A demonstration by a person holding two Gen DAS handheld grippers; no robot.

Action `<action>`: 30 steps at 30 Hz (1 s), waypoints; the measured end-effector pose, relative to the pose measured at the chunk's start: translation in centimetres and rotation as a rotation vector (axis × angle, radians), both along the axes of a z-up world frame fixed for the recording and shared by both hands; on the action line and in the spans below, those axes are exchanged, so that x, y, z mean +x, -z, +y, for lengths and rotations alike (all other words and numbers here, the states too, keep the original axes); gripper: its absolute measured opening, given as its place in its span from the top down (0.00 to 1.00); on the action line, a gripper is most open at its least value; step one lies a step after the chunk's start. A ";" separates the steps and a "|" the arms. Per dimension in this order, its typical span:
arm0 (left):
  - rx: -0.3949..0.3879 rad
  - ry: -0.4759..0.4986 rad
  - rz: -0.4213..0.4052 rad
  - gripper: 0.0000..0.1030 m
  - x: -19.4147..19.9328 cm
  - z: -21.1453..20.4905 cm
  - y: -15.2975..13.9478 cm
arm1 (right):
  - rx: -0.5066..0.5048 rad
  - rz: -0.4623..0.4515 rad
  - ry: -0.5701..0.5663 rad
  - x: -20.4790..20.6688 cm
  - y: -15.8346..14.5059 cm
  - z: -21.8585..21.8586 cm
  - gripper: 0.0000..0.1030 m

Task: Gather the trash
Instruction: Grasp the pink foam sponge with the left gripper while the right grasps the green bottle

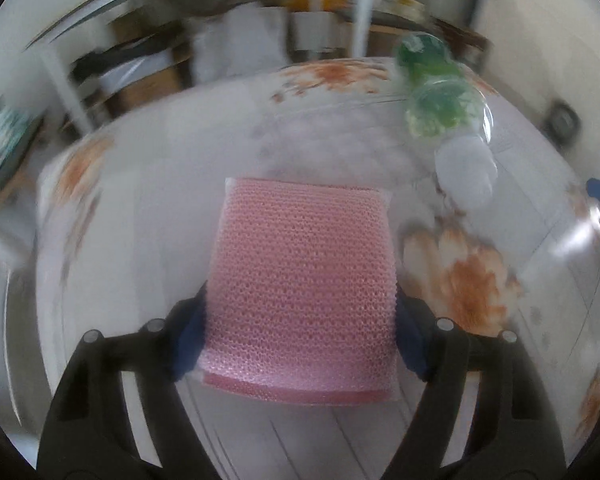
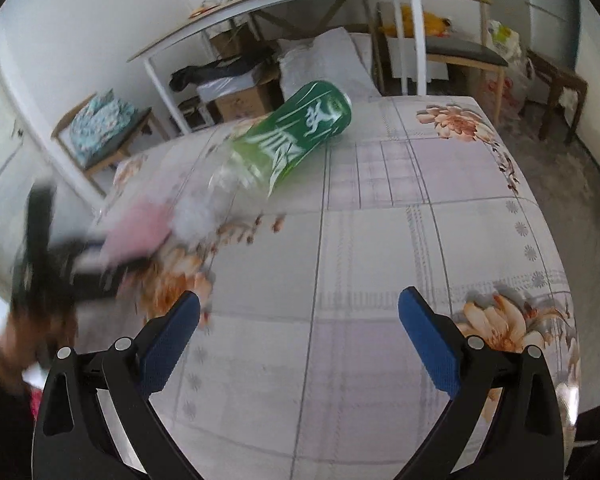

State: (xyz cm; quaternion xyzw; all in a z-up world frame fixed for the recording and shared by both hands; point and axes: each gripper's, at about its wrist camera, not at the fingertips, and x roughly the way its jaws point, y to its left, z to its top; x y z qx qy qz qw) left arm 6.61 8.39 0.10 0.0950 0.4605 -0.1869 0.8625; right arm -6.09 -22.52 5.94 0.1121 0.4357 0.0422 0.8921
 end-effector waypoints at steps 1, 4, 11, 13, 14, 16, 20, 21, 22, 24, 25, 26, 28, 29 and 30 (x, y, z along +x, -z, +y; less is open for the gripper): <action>0.005 -0.030 -0.005 0.27 -1.0 0.2 0.0 | 0.004 0.008 0.009 0.6 -0.1 0.0 0.06; 0.006 -0.069 -0.006 0.27 -3.9 0.3 -0.1 | 0.021 0.033 0.052 4.1 -1.5 0.0 0.06; -0.004 -0.079 -0.033 0.25 -5.4 -1.0 0.3 | -0.099 0.086 0.147 12.9 -4.0 1.2 0.06; -0.005 -0.073 -0.038 0.25 -5.2 -1.2 0.5 | -0.109 0.128 0.195 15.4 -3.4 1.3 0.06; -0.007 -0.071 -0.040 0.25 -5.3 -1.2 0.5 | -0.105 0.144 0.212 16.2 -2.9 1.3 0.06; -0.009 -0.066 -0.042 0.25 -5.3 -1.2 0.5 | -0.098 0.173 0.250 17.8 -2.1 1.3 0.06; -0.020 -0.059 -0.044 0.24 -5.5 -1.1 0.5 | -0.077 0.254 0.297 20.7 0.8 1.6 0.06; -0.025 -0.059 -0.043 0.24 -5.6 -1.0 0.5 | -0.074 0.265 0.311 21.0 1.3 1.6 0.06; -0.030 -0.059 -0.042 0.24 -5.6 -1.0 0.5 | -0.068 0.276 0.328 21.4 2.1 1.5 0.06; -0.032 -0.056 -0.042 0.24 -5.5 -1.0 0.5 | -0.039 0.299 0.336 21.9 3.6 1.4 0.06; -0.028 -0.056 -0.044 0.24 -5.5 -1.1 0.5 | -0.024 0.313 0.335 22.1 4.3 1.4 0.06; -0.024 -0.055 -0.045 0.24 -5.6 -1.2 0.5 | -0.030 0.314 0.332 22.1 4.7 1.5 0.07; -0.023 -0.055 -0.043 0.23 -5.5 -1.2 0.6 | -0.095 0.293 0.319 21.9 4.8 2.1 0.16; -0.023 -0.055 -0.042 0.23 -5.4 -1.2 0.5 | -0.118 0.279 0.326 21.6 4.7 2.1 0.25; -0.022 -0.055 -0.043 0.23 -5.4 -1.3 0.5 | -0.103 0.266 0.324 21.3 4.5 1.9 0.26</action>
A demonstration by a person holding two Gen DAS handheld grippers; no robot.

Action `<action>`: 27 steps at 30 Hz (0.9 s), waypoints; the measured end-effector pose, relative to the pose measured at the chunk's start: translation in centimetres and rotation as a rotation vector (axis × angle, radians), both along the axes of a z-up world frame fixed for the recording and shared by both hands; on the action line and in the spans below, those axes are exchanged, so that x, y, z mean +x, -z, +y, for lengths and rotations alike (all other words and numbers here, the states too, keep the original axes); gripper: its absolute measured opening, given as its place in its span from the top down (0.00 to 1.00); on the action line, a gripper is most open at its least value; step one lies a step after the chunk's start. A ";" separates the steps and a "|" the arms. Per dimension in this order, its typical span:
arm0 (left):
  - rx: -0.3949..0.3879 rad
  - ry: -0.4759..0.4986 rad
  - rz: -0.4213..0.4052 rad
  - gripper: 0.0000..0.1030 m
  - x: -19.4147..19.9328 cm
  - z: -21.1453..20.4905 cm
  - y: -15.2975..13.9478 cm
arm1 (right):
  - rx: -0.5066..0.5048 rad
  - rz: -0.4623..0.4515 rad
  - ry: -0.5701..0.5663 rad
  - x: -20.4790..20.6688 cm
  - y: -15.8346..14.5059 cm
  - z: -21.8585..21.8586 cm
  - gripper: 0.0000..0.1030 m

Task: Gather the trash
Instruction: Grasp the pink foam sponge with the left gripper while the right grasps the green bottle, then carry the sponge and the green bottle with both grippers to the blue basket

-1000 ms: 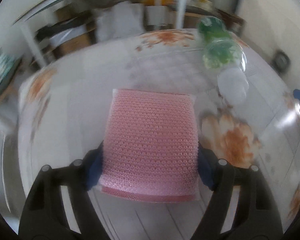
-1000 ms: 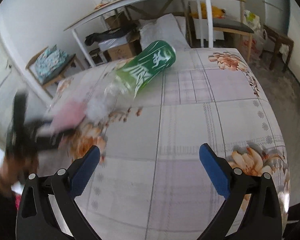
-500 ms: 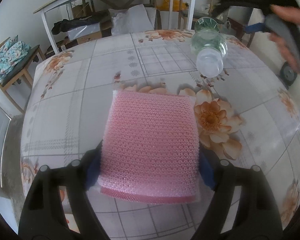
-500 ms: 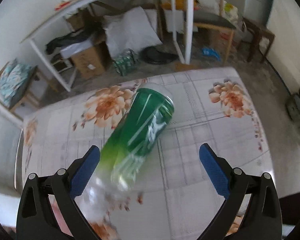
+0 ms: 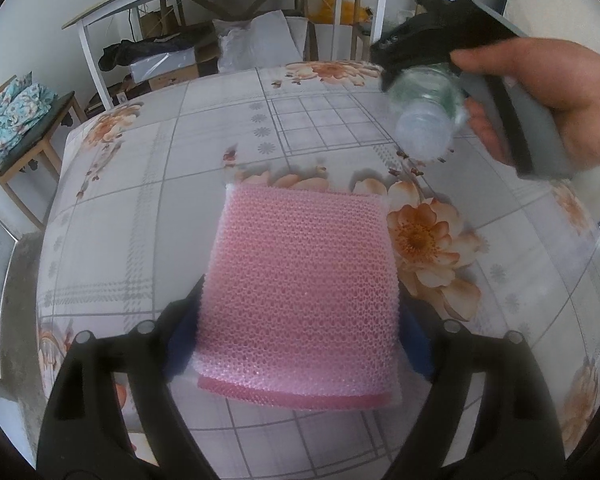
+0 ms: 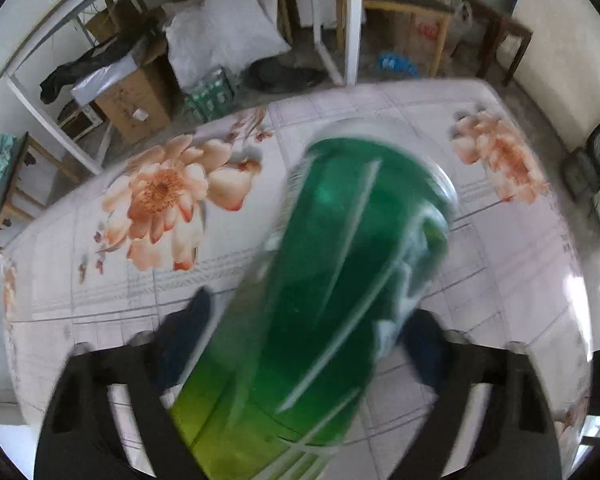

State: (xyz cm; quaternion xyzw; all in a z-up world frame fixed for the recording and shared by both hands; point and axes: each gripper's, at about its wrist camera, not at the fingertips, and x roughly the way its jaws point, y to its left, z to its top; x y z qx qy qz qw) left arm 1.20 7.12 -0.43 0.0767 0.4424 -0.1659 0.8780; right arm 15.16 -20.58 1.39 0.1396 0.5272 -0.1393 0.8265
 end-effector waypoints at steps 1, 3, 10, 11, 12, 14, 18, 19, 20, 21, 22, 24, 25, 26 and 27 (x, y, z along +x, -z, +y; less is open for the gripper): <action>0.002 0.000 0.000 0.23 0.0 0.0 0.0 | 0.008 -0.003 -0.005 -0.2 0.0 0.0 0.27; 0.000 0.000 0.000 0.23 0.0 0.0 0.0 | 0.014 -0.008 -0.056 -0.9 -0.1 0.2 0.28; -0.125 -0.083 0.027 0.29 0.5 1.8 -0.7 | 0.053 -0.098 -0.153 -5.9 -2.4 0.2 0.42; -0.131 -0.092 0.022 0.29 0.4 2.0 -0.9 | 0.061 -0.106 -0.175 -6.8 -2.8 0.3 0.43; -0.136 -0.101 0.009 0.29 0.1 2.3 -1.3 | 0.066 -0.118 -0.189 -7.7 -3.3 0.4 0.44; -0.151 -0.113 -0.022 0.29 -0.6 2.8 -2.2 | 0.073 -0.134 -0.206 -9.4 -3.9 0.5 0.45; -0.185 -0.124 -0.106 0.29 -3.0 4.6 -5.4 | 0.072 -0.183 -0.251 -12.0 -6.1 1.2 0.46; -0.200 -0.138 -0.131 0.29 -4.1 5.6 -6.6 | 0.069 -0.200 -0.267 -12.8 -6.8 1.7 0.46; -0.215 -0.148 -0.147 0.29 -5.2 6.7 -7.5 | 0.059 -0.222 -0.291 -13.6 -7.8 2.3 0.46; -0.219 -0.159 -0.165 0.29 -6.3 7.8 -8.4 | 0.061 -0.251 -0.323 -14.5 -9.0 3.2 0.46; -0.209 -0.173 -0.184 0.29 -7.6 8.9 -9.2 | 0.063 -0.275 -0.349 -15.2 -9.9 4.0 0.46; -0.173 -0.215 -0.228 0.29 -11.3 12.0 -11.0 | 0.056 -0.333 -0.416 -17.1 -12.2 6.6 0.46; -0.152 -0.240 -0.246 0.29 -13.3 13.5 -11.7 | 0.056 -0.365 -0.466 -18.4 -13.6 8.6 0.46; -0.120 -0.283 -0.264 0.29 -16.1 15.6 -12.2 | 0.055 -0.385 -0.506 -19.7 -14.4 10.1 0.46; -0.103 -0.317 -0.270 0.29 -18.2 17.3 -12.5 | 0.055 -0.402 -0.554 -20.8 -15.2 12.2 0.46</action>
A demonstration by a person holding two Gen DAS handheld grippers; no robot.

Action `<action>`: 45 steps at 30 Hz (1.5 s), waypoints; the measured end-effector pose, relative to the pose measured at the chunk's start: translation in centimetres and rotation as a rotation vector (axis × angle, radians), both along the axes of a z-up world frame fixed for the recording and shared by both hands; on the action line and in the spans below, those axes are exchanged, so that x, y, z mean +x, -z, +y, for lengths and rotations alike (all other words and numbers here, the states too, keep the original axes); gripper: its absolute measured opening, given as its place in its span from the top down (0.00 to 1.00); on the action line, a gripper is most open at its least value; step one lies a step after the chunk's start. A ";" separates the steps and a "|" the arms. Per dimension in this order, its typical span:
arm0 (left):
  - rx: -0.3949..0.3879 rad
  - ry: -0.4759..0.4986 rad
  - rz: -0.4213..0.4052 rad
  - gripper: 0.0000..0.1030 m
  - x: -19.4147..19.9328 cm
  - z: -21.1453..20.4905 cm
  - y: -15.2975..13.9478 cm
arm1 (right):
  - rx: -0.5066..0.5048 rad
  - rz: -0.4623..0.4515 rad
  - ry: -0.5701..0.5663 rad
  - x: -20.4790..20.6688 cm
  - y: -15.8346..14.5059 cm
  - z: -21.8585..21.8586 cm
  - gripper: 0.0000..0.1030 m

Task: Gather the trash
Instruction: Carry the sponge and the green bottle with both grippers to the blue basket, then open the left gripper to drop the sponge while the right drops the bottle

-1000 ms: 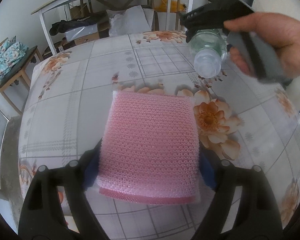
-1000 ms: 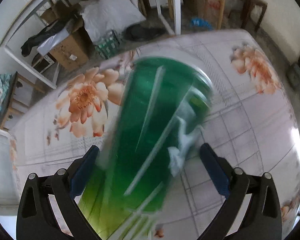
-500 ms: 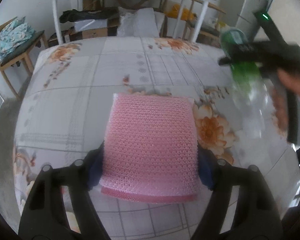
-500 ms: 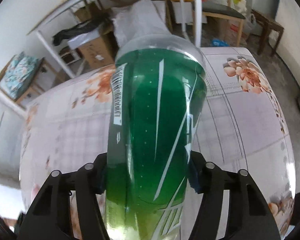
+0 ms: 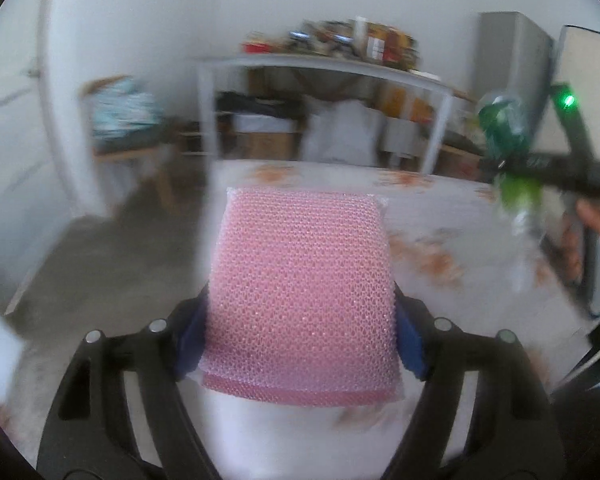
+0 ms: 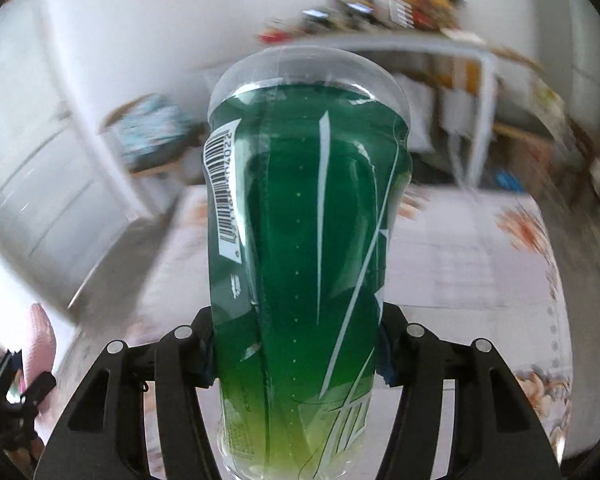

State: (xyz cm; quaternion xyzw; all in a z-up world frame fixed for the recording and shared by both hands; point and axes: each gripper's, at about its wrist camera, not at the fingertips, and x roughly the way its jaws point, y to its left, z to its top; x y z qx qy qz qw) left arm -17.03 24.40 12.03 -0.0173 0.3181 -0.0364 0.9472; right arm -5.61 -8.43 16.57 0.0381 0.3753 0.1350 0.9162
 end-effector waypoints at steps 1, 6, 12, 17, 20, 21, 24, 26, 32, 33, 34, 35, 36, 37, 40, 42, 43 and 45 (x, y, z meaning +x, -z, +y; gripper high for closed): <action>0.013 -0.054 0.008 0.29 -3.2 2.4 0.1 | -0.001 -0.015 -0.050 -1.3 -0.7 2.1 0.46; 0.048 -0.292 0.160 0.29 -15.2 11.0 5.4 | 0.044 -0.051 -0.355 -9.8 -1.7 14.5 0.46; -0.023 -0.532 0.515 0.29 -27.5 17.6 21.7 | 0.079 0.034 -0.631 -20.2 2.9 26.9 0.46; -0.156 -0.637 0.621 0.25 -31.8 19.9 32.9 | 0.061 0.177 -0.771 -26.6 9.7 34.0 0.46; -0.240 -0.679 0.654 0.19 -33.0 21.0 37.5 | 0.047 0.255 -0.825 -29.3 13.5 37.0 0.47; -0.256 -0.685 0.666 0.18 -33.3 21.1 38.2 | 0.038 0.270 -0.833 -29.8 14.7 37.8 0.47; -0.345 -0.710 0.623 0.13 -35.9 21.8 37.6 | 0.002 0.332 -0.871 -31.7 18.1 40.1 0.47; -0.361 -0.734 0.558 0.13 -38.2 22.4 35.8 | -0.043 0.343 -0.899 -32.8 20.0 41.3 0.47; -0.396 -0.875 0.408 0.13 -43.6 25.3 31.5 | -0.184 0.488 -0.956 -34.2 26.6 45.3 0.47; -0.391 -0.892 0.397 0.13 -44.3 25.6 31.0 | -0.205 0.516 -0.958 -34.3 27.6 46.0 0.47; -0.388 -0.901 0.387 0.13 -44.6 25.7 30.6 | -0.248 0.564 -0.967 -34.3 29.4 47.2 0.46; -0.390 -0.913 0.374 0.13 -45.0 26.0 30.2 | -0.281 0.590 -0.977 -34.5 30.6 47.9 0.42; -0.397 -0.919 0.366 0.13 -45.1 26.3 30.0 | -0.324 0.631 -0.991 -34.6 32.5 48.7 0.34; -0.409 -0.922 0.356 0.13 -45.1 26.3 29.7 | -0.352 0.656 -0.996 -34.7 33.8 49.2 0.13; -0.399 -0.913 0.335 0.13 -44.7 26.5 28.4 | -0.462 0.682 -0.975 -35.2 37.4 49.0 0.06; -0.376 -0.894 0.312 0.13 -43.8 25.9 27.2 | -0.473 0.693 -0.972 -35.0 37.7 48.4 0.06; -0.358 -0.882 0.295 0.13 -43.3 25.6 26.4 | -0.466 0.675 -0.969 -35.1 37.2 49.0 0.06; -0.329 -0.866 0.264 0.13 -42.7 25.0 24.9 | -0.394 0.572 -0.946 -34.4 33.2 49.5 0.06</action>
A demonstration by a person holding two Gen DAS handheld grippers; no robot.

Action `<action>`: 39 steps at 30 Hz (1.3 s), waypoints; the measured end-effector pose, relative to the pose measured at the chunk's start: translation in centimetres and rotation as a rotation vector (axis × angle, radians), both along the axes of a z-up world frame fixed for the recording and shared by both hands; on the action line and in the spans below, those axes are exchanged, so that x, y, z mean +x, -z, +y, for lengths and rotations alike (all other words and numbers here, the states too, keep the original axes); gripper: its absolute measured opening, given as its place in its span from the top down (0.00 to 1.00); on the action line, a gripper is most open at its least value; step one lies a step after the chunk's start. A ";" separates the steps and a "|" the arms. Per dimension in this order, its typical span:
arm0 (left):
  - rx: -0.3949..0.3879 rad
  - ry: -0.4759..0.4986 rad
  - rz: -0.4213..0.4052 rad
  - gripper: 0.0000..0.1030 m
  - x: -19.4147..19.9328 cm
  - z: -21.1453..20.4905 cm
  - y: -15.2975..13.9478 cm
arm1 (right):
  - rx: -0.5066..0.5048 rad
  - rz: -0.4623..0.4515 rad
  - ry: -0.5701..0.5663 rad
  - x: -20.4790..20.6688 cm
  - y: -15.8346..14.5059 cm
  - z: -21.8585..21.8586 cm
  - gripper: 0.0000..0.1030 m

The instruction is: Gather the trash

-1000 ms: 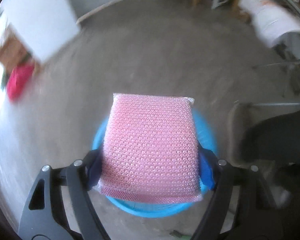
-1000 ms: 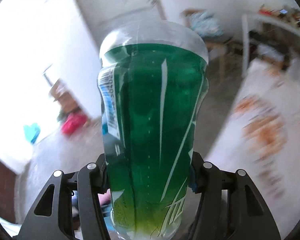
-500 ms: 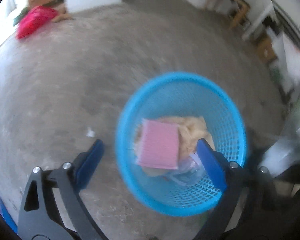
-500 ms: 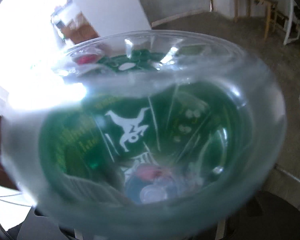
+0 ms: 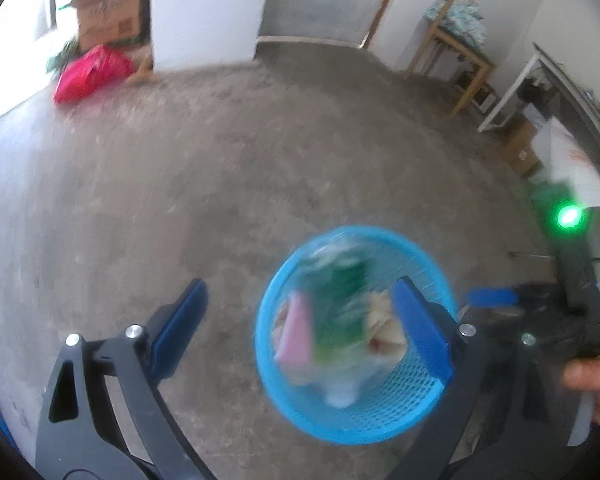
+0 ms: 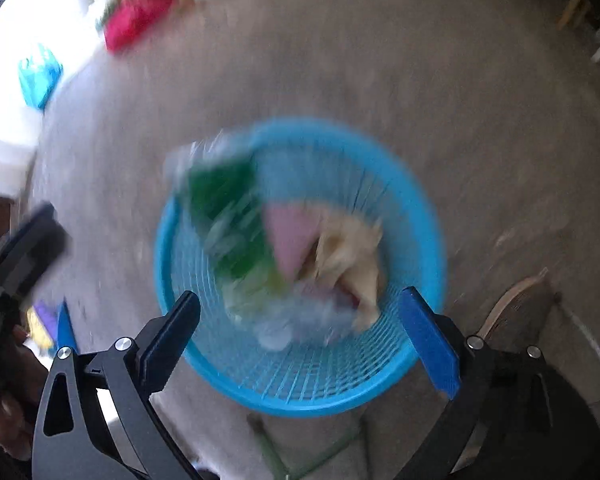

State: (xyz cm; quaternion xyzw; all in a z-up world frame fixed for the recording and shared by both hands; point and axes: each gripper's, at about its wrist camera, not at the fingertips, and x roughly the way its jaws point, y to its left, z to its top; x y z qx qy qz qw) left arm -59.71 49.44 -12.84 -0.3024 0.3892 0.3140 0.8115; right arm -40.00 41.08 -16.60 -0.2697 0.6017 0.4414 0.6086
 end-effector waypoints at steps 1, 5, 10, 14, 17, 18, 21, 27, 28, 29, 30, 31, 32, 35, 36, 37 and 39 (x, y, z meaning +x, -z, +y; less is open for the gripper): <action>0.023 0.007 -0.011 0.13 0.4 -0.3 -0.8 | 0.042 -0.024 0.017 -0.2 -1.7 -0.1 0.06; 0.114 0.032 -0.012 0.13 2.4 -2.5 -3.7 | 0.191 -0.232 0.117 1.6 -8.9 -3.6 0.06; 0.179 0.069 0.041 0.12 4.1 -6.0 -5.6 | 0.254 -0.354 0.235 2.9 -12.9 -7.2 0.06; 0.151 0.042 0.122 0.11 4.2 -7.6 -4.7 | 0.246 -0.354 0.323 3.4 -13.2 -9.0 0.06; 0.126 0.006 0.188 0.11 3.8 -8.8 -3.7 | 0.226 -0.349 0.333 0.3 -10.9 -10.2 0.06; 0.121 -0.003 0.197 0.11 3.6 -9.0 -3.4 | 0.220 -0.343 0.321 -0.7 -10.5 -10.7 0.06; 0.096 -0.029 0.232 0.11 2.9 -9.6 -2.2 | 0.224 -0.341 0.255 -2.3 -10.0 -10.9 0.06; 0.038 -0.032 0.263 0.11 2.7 -9.6 -0.9 | 0.222 -0.363 0.224 -3.2 -10.3 -10.8 0.06; 0.032 -0.030 0.266 0.11 2.8 -9.6 -0.7 | 0.217 -0.365 0.220 -3.3 -10.3 -10.7 0.06; 0.027 -0.029 0.272 0.11 2.8 -9.6 -0.5 | 0.215 -0.364 0.216 -3.4 -10.3 -10.7 0.06; 0.026 -0.031 0.279 0.11 2.9 -9.5 -0.4 | 0.214 -0.365 0.214 -3.6 -10.2 -10.8 0.06; 0.025 -0.033 0.286 0.11 2.9 -9.5 -0.3 | 0.213 -0.368 0.212 -3.6 -10.2 -10.8 0.06; 0.025 -0.038 0.291 0.11 2.9 -9.4 -0.2 | 0.212 -0.369 0.212 -3.6 -10.2 -10.8 0.06; 0.015 -0.053 0.295 0.11 2.8 -9.4 -0.1 | 0.208 -0.359 0.214 -3.7 -9.7 -10.9 0.06; 0.005 -0.058 0.301 0.11 2.8 -9.3 0.1 | 0.205 -0.358 0.214 -3.7 -9.7 -10.9 0.06; 0.000 -0.061 0.306 0.11 2.7 -9.3 0.2 | 0.204 -0.357 0.213 -3.7 -9.7 -10.9 0.06; 0.003 -0.070 0.318 0.11 2.7 -9.4 0.4 | 0.203 -0.356 0.209 -3.9 -9.6 -10.9 0.06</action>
